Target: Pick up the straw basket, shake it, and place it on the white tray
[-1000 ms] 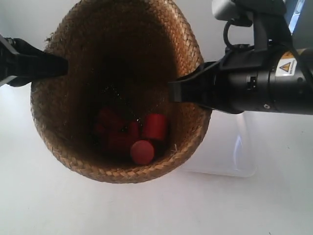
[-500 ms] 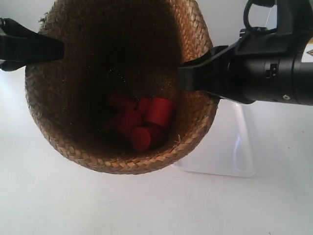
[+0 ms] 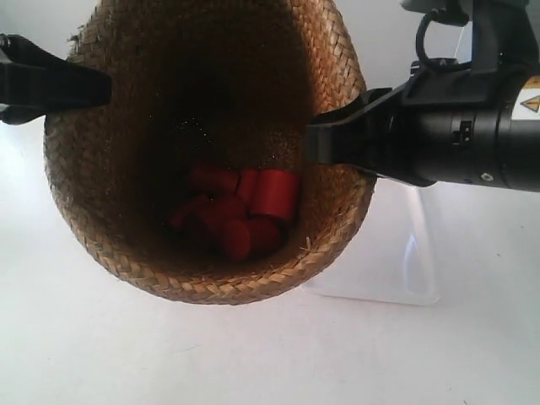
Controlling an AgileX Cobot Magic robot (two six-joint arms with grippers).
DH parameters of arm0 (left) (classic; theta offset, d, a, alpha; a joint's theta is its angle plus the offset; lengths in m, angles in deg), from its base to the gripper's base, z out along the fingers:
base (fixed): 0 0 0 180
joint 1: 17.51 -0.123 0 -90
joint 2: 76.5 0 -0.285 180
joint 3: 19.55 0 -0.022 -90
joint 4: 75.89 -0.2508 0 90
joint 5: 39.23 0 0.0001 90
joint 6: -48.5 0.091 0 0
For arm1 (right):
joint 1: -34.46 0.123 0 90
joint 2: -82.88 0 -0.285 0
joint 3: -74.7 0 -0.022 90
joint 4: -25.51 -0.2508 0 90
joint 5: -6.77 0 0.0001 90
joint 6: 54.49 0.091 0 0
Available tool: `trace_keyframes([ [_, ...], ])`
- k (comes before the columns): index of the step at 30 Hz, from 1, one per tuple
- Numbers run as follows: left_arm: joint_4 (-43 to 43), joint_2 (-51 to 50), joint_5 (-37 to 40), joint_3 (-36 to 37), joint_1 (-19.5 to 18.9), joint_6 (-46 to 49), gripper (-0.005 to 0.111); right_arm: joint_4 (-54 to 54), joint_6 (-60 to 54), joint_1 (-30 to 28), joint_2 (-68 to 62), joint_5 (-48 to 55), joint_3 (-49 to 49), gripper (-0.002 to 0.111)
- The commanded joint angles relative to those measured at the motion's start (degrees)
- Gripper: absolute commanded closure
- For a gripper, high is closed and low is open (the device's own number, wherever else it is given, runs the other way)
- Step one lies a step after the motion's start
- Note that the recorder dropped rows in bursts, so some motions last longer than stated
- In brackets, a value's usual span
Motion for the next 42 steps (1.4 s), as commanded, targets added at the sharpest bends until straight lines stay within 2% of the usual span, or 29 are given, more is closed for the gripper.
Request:
trace_keyframes([
  [1,12.7,7.6,2.0,-7.0,0.4,11.2,0.107,-2.6,-7.3,2.4,8.6,0.2,7.2,0.108],
  [3,6.6,8.7,0.6,-5.6,0.4,10.0,0.107,-0.3,-8.6,2.8,10.2,-2.7,5.4,0.108],
  [6,-3.9,5.2,-4.8,1.0,0.4,-2.0,0.107,5.4,3.3,-0.1,6.0,-5.9,-1.0,0.108],
  [9,-4.1,3.7,-3.9,2.9,0.4,-2.7,0.107,5.2,4.2,-0.1,3.4,-4.7,-1.3,0.108],
  [24,-0.4,3.4,-4.7,2.1,0.5,-2.5,0.107,5.3,3.8,-0.1,3.2,-4.0,-1.1,0.108],
  [29,2.0,-0.8,-4.1,-2.4,0.5,-4.2,0.107,7.3,5.3,-3.4,2.0,1.3,3.2,0.108],
  [34,1.5,-9.8,3.1,-12.3,0.5,-6.3,0.107,11.6,6.1,-9.3,-3.2,12.9,11.6,0.108],
  [39,-7.5,-16.4,4.0,-19.8,0.5,-17.1,0.107,13.5,6.3,-14.9,-9.3,25.1,20.4,0.108],
  [42,-14.6,-20.0,6.0,-24.0,2.3,-24.0,0.107,13.8,4.7,-17.4,-13.0,31.8,24.8,0.108],
])
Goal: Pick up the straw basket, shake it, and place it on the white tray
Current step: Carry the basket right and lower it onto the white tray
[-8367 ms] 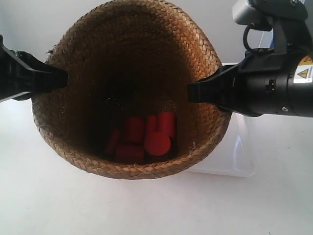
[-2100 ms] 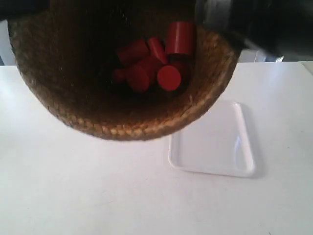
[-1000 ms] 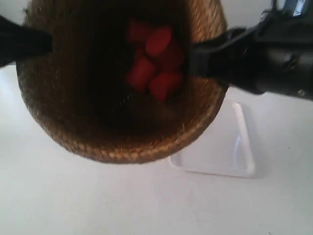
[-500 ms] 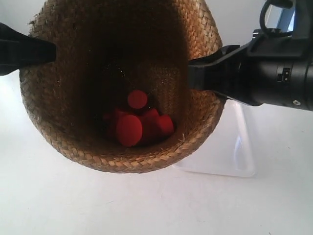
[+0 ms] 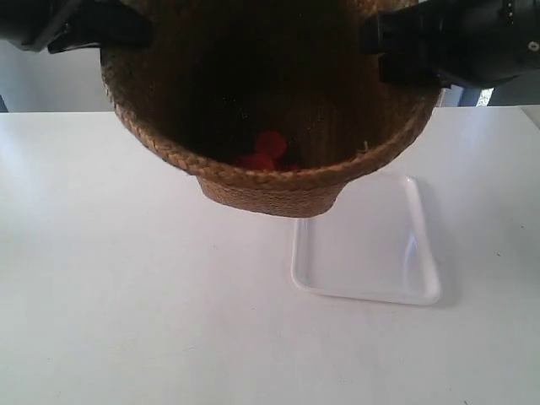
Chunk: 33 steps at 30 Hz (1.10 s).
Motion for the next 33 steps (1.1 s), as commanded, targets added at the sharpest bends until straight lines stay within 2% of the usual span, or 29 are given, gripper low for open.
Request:
trace_keyframes([
  [1,-10.0,-4.4,2.0,-6.7,2.8,-9.9,0.107,2.6,-3.5,-4.2,-4.8,10.6,6.8,0.108],
  [9,-21.3,-13.5,2.6,-15.1,13.8,-24.5,0.107,2.7,-5.3,-7.1,-10.9,19.5,17.1,0.108],
  [17,-27.0,-22.9,4.5,-24.7,20.0,-31.9,0.107,4.2,-5.3,-12.3,-15.7,25.6,23.0,0.108],
  [25,-32.0,-28.9,7.7,-32.6,20.0,-36.2,0.107,3.9,-6.7,-16.4,-20.8,26.7,23.3,0.108],
  [33,-30.1,-34.4,9.1,-37.8,20.0,-36.2,0.107,4.0,-8.1,-16.8,-23.9,25.4,23.3,0.108],
])
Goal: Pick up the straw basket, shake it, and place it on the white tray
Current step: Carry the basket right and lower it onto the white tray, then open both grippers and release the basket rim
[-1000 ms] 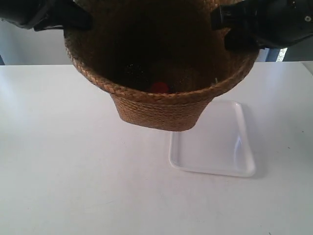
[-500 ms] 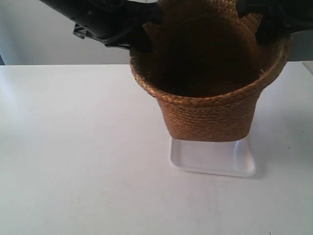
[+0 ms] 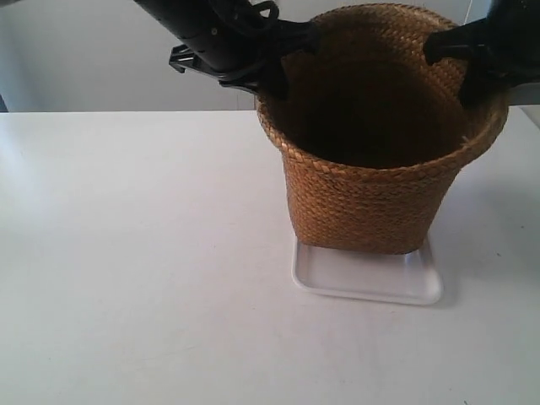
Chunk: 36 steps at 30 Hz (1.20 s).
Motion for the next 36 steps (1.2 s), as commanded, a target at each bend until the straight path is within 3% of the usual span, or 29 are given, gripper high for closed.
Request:
trace_keyframes([
  [1,1.7,-1.9,0.6,-3.0,0.5,0.7,0.107,0.1,-1.9,-0.3,-0.8,-1.3,0.5,0.108],
  [36,0.6,-5.8,-1.8,-4.7,0.5,1.1,0.107,3.0,-1.5,-1.0,-5.0,-1.7,0.4,0.108],
])
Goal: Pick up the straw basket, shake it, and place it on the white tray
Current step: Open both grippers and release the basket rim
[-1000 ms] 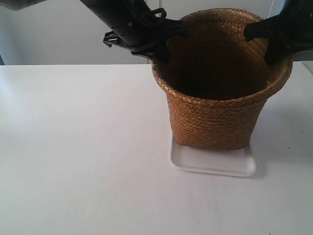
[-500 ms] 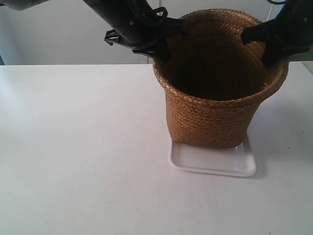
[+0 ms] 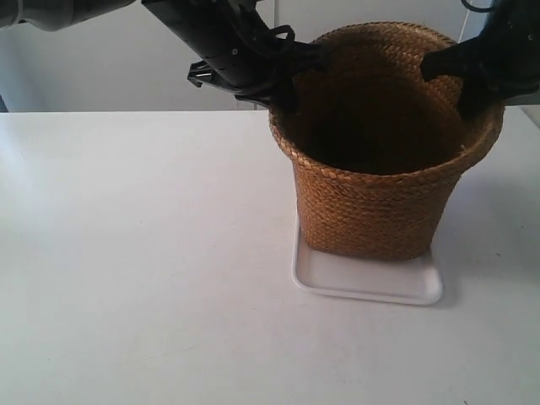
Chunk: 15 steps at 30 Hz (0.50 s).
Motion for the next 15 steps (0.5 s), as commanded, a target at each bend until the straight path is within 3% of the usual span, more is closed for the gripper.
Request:
trace_keyframes([
  [1,0.6,0.1,-1.3,-0.7,0.5,1.1,0.107,0.8,-1.1,-0.2,-1.3,0.8,0.4,0.108],
  [10,0.6,0.0,-1.5,-0.7,0.5,2.3,0.107,0.8,-1.1,-0.2,-1.4,-0.1,0.4,0.107],
  [13,0.6,0.0,-1.4,-0.7,0.5,3.0,0.103,0.8,-1.1,-0.2,-1.4,-0.5,0.4,0.099],
  [15,0.6,0.0,-0.9,-0.7,0.5,4.0,0.094,0.8,-1.1,-0.2,-1.4,-0.7,0.4,0.092],
])
